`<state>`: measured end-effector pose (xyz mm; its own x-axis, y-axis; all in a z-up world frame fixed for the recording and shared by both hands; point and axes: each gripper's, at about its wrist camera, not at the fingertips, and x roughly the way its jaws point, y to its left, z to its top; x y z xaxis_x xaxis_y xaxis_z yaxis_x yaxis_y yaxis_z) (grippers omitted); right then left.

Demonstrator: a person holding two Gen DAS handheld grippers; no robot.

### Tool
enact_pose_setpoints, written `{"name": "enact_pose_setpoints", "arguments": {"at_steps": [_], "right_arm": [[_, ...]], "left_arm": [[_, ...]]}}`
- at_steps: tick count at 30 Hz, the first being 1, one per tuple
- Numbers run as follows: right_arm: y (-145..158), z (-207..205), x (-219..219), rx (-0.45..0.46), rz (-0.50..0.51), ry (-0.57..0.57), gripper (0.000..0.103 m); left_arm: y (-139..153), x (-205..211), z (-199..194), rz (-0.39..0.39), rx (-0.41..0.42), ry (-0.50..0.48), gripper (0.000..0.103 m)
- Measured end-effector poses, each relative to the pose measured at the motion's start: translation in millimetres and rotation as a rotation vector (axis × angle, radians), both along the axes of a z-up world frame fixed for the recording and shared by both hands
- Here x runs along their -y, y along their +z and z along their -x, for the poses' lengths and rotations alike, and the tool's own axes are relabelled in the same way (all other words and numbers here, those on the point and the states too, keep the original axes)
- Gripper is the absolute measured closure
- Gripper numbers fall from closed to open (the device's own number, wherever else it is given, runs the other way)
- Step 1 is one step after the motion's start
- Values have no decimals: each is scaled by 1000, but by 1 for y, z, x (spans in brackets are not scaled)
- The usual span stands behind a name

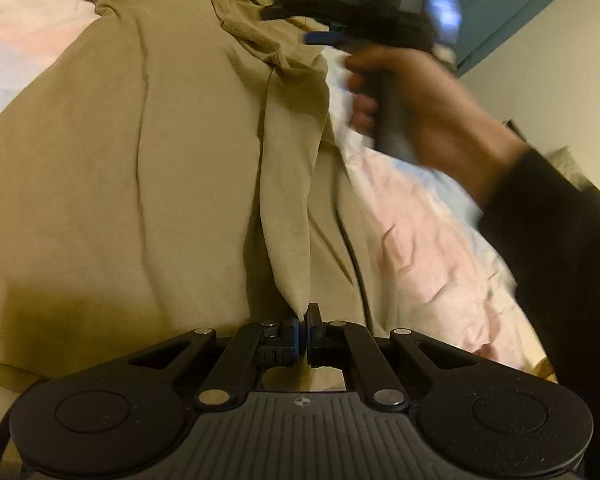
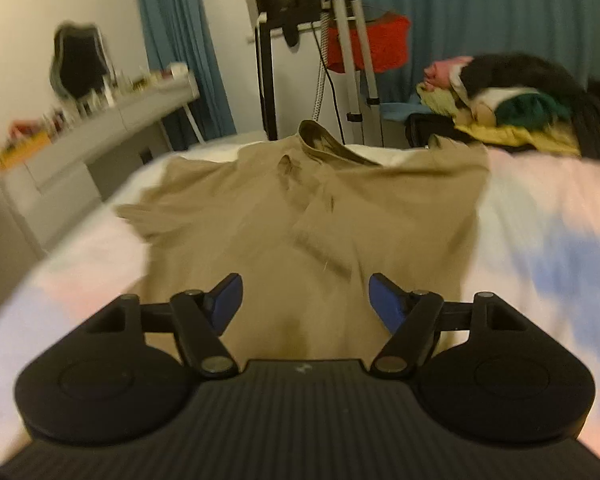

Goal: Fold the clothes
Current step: 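Fold the held side over the shirt body with the left gripper, release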

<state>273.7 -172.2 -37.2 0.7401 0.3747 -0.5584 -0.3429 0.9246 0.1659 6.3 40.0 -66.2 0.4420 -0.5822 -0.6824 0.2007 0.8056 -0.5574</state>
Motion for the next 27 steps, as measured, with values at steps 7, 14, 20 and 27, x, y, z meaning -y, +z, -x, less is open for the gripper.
{"name": "enact_pose_setpoints", "arguments": {"at_steps": [7,14,20,27], "right_arm": [[-48,-86,-37,-87,154,-26,83],[-22,-87,-42,-9,-82,-17,97],[-28,-95,-52,39,-1,-103,97],[-23,-77,-35,0,-55,-137,81]], "left_arm": [[-6,-23,-2,106,16,-17,100],[-8,-12,3,88,47,-49,100],[-2,0,9,11,77,-35,98],[32,2,20,-119,210,44,37]]}}
